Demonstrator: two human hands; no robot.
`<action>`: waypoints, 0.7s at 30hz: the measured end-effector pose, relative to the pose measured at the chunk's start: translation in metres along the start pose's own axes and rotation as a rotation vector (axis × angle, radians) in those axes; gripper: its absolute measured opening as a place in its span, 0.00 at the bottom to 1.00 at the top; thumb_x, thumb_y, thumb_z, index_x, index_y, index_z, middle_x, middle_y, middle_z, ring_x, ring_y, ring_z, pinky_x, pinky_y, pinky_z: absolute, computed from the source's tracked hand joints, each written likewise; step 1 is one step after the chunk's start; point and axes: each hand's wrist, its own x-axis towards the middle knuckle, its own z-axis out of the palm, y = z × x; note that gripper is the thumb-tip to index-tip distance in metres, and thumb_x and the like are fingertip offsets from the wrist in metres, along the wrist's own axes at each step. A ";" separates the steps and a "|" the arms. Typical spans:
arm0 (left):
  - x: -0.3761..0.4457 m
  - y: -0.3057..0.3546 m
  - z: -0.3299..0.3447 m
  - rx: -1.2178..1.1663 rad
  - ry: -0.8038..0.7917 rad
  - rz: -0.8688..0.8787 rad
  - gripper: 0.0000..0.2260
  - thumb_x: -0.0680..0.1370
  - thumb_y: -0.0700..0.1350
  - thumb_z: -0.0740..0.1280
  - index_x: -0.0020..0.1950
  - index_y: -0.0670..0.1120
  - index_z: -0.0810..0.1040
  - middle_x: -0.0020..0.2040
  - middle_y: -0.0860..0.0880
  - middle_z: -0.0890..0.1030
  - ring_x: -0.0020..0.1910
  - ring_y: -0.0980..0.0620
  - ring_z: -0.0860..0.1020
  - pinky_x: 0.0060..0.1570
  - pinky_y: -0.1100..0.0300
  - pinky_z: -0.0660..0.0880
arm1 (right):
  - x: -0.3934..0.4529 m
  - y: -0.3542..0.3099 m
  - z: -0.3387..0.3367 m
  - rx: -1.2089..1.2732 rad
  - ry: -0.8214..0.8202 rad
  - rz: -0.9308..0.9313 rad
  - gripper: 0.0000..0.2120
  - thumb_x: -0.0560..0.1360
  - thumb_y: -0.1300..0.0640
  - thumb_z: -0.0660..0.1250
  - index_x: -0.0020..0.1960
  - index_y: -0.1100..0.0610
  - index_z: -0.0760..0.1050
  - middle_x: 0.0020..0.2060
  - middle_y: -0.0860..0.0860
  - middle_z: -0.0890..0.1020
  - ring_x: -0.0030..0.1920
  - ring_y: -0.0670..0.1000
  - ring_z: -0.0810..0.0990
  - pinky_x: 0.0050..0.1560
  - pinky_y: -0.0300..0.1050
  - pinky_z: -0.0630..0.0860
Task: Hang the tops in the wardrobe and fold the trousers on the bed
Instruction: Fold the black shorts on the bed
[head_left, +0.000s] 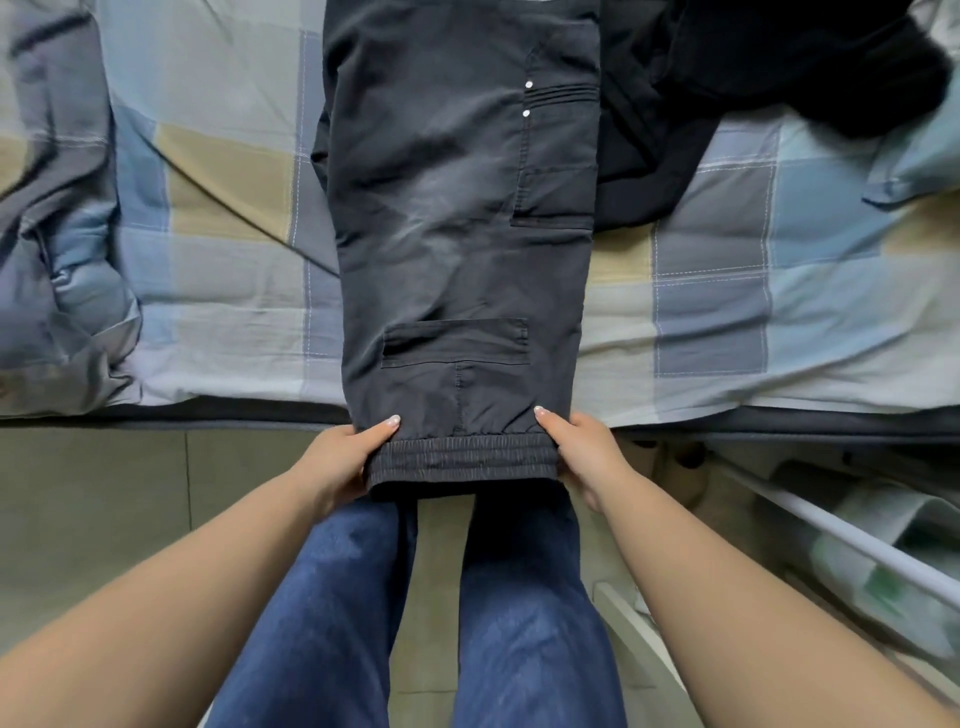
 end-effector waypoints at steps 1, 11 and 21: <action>-0.008 -0.003 -0.004 0.010 -0.003 -0.030 0.18 0.75 0.49 0.71 0.58 0.37 0.78 0.54 0.41 0.83 0.54 0.43 0.81 0.60 0.48 0.76 | -0.010 0.003 0.001 0.030 -0.003 0.038 0.09 0.77 0.52 0.67 0.51 0.57 0.78 0.49 0.54 0.84 0.49 0.53 0.83 0.50 0.49 0.81; -0.085 -0.018 -0.031 0.235 0.050 -0.155 0.25 0.78 0.47 0.67 0.71 0.38 0.65 0.51 0.43 0.80 0.39 0.48 0.81 0.31 0.57 0.79 | -0.098 0.047 0.002 0.178 -0.085 0.389 0.07 0.79 0.58 0.63 0.49 0.62 0.76 0.29 0.52 0.83 0.26 0.48 0.82 0.25 0.41 0.77; -0.066 0.078 -0.025 0.044 -0.164 0.065 0.17 0.79 0.58 0.59 0.57 0.47 0.77 0.45 0.46 0.83 0.40 0.53 0.83 0.35 0.61 0.80 | -0.063 -0.055 -0.005 0.194 -0.051 0.041 0.12 0.80 0.57 0.59 0.61 0.60 0.74 0.46 0.55 0.83 0.32 0.48 0.83 0.28 0.39 0.77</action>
